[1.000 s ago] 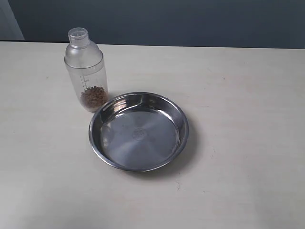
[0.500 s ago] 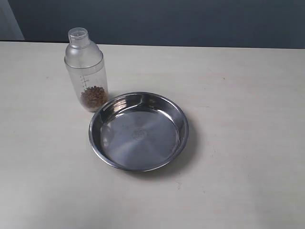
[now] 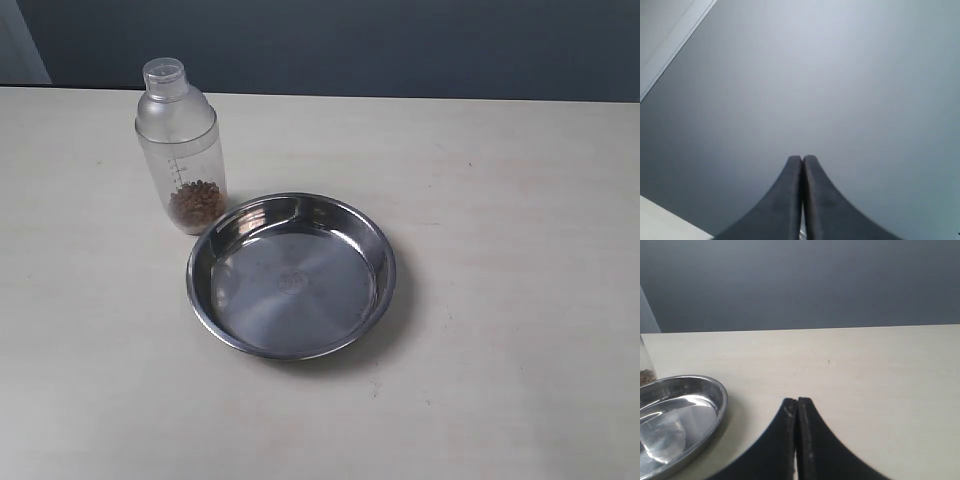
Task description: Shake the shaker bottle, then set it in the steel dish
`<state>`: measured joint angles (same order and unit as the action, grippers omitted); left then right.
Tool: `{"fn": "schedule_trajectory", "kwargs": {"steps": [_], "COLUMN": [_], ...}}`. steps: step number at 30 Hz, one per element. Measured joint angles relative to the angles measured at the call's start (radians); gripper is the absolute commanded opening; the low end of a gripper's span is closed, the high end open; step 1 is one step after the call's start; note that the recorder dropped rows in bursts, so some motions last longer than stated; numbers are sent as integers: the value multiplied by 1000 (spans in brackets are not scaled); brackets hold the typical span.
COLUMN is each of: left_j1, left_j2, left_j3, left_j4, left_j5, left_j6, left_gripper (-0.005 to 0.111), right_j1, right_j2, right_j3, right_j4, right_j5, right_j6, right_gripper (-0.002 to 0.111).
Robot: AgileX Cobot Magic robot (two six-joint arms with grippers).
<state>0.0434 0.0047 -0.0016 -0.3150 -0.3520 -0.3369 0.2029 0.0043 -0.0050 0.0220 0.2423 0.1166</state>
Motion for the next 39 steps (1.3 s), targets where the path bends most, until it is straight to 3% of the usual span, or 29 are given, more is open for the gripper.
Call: {"fn": "schedule_trajectory", "kwargs": {"steps": [18, 23, 35, 38, 39], "left_j1": [0, 0, 0, 0, 0], "left_j2": [-2, 4, 468, 563, 593], "left_j3": [0, -59, -384, -440, -461], "left_j4": [-29, -13, 354, 511, 586], "left_j5": [-259, -176, 63, 88, 93], "left_j6": [-14, -16, -5, -93, -159], "left_gripper": [0, 0, 1, 14, 24], "right_j1": [0, 0, 0, 0, 0], "right_j2": [0, 0, 0, 0, 0], "right_j3": [0, 0, 0, 0, 0], "right_j4": [0, 0, 0, 0, 0], "right_j5": [0, 0, 0, 0, 0], "right_j6": [0, 0, 0, 0, 0], "right_gripper": [-1, -1, -1, -1, -1]}}
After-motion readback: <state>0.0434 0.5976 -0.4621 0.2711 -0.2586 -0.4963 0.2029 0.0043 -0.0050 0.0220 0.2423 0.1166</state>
